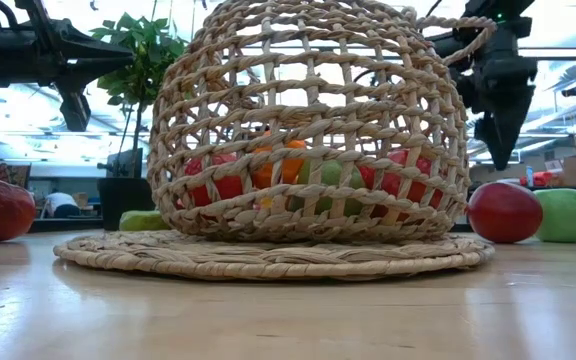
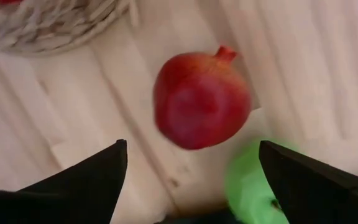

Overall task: Build produce basket
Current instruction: Put the red pomegranate into the brown basket

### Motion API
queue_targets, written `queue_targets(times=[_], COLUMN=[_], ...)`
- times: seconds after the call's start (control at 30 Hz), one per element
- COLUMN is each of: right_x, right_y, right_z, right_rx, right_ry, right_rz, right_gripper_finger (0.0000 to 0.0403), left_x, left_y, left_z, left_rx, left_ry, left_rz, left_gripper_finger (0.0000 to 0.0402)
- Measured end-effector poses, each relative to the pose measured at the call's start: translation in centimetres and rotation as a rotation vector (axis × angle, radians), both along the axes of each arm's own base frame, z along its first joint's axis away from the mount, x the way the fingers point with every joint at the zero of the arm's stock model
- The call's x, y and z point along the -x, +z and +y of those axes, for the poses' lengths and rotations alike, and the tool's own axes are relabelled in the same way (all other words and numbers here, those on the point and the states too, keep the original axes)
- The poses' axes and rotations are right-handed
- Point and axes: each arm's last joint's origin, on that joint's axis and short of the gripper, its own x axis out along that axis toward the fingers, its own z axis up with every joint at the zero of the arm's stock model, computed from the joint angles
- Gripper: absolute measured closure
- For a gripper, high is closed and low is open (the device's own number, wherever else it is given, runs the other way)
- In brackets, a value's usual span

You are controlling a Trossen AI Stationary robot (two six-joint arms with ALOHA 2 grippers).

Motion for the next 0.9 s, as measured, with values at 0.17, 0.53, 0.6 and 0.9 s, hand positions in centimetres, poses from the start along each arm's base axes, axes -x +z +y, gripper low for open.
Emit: queue_targets(times=[0.17, 0.53, 0.6, 0.9], right_x=[-0.5, -1.1, -0.9, -0.9], right_y=[-0.6, -4.0, -4.8, -6.7], right_z=[-0.3, -0.7, -0.6, -0.5], right_rx=[0.087, 0.121, 0.110, 0.110], right_ry=[-0.014, -0.118, -0.134, -0.187], right_rz=[-0.020, -0.131, -0.129, -0.154], right_gripper_finger=[0.0011, 0.0004, 0.0004, 0.0004], left_x=[0.0, 0.0, 0.0, 0.0], left_y=[0.0, 0.0, 0.0, 0.0], left_z=[0.0, 0.0, 0.0, 0.0], left_rx=[0.000, 0.000, 0.000, 0.000], left_ry=[0.000, 0.000, 0.000, 0.000], left_rz=[0.000, 0.001, 0.000, 0.000], left_gripper_finger=[0.0367, 0.0366, 0.0365, 0.0369])
